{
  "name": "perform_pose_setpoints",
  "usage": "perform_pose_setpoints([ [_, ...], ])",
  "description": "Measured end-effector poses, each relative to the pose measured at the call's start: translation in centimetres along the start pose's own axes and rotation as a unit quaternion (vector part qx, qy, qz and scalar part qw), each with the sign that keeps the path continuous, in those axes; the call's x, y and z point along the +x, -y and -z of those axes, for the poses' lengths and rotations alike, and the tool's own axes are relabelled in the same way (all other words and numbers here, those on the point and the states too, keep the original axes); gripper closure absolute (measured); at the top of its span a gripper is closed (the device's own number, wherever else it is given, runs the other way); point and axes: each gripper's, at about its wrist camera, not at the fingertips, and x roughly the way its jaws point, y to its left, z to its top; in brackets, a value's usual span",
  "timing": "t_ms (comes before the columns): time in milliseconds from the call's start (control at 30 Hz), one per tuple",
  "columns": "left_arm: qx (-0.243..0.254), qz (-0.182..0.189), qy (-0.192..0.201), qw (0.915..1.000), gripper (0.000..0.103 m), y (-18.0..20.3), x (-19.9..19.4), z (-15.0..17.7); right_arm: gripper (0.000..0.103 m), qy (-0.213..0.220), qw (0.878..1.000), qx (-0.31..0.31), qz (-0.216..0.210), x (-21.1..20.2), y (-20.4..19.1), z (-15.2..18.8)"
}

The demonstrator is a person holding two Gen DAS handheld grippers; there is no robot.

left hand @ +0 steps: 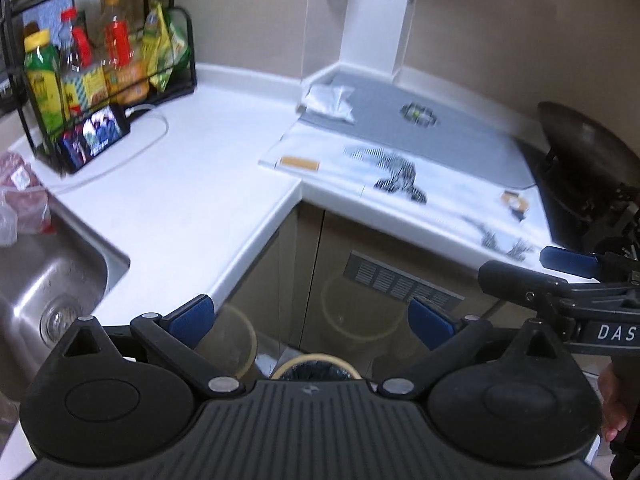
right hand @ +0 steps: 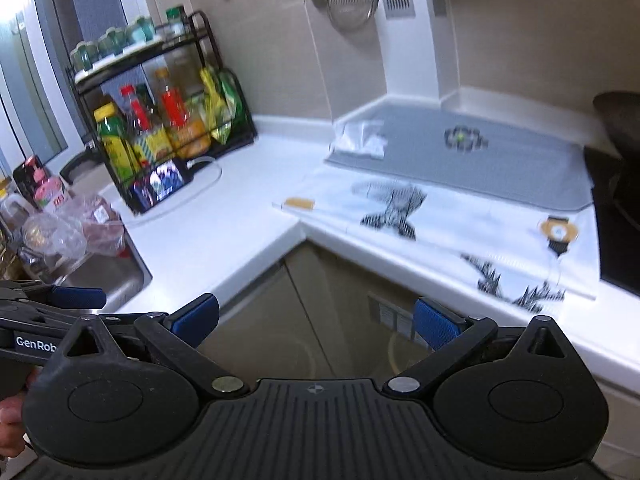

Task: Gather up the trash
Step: 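Raise both tools back up toward the counter, then grasp the white tissue with the left tool while the right tool grasps the flower-shaped metal ring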

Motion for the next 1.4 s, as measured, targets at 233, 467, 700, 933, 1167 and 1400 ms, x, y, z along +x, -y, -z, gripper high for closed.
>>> perform_pose_setpoints([
  [233, 0.013, 0.015, 0.031, 0.9993, 0.0, 0.0, -1.8, -2.2, 0.0, 0.046, 0.999, -0.012, 0.023, -2.2, -0.1, -1.8],
  [467, 0.033, 0.015, 0.06, 0.9975, 0.0, 0.9, -1.6, -6.5, 0.0, 0.092, 0.993, -0.016, 0.067, -3.2, 2.0, -4.1],
  [700, 0.033, -0.01, 0.056, 0.9978, 0.0, 2.6, 1.8, -11.9, 0.0, 0.101, 0.991, -0.008, 0.084, 0.4, 5.3, -7.1],
  [933, 0.014, -0.035, 0.029, 0.9989, 0.0, 4.6, 7.9, -18.0, 0.0, 0.111, 0.989, -0.006, 0.094, 4.5, 9.2, -10.5],
  [1167, -0.028, -0.061, 0.004, 0.9978, 0.0, 5.5, 14.5, -23.2, 0.0, 0.095, 0.99, 0.022, 0.097, 10.2, 14.0, -14.0],
  [1400, -0.065, -0.061, -0.022, 0.9958, 0.0, 4.1, 21.5, -27.5, 0.0, 0.069, 0.989, 0.049, 0.12, 17.4, 16.7, -17.3],
])
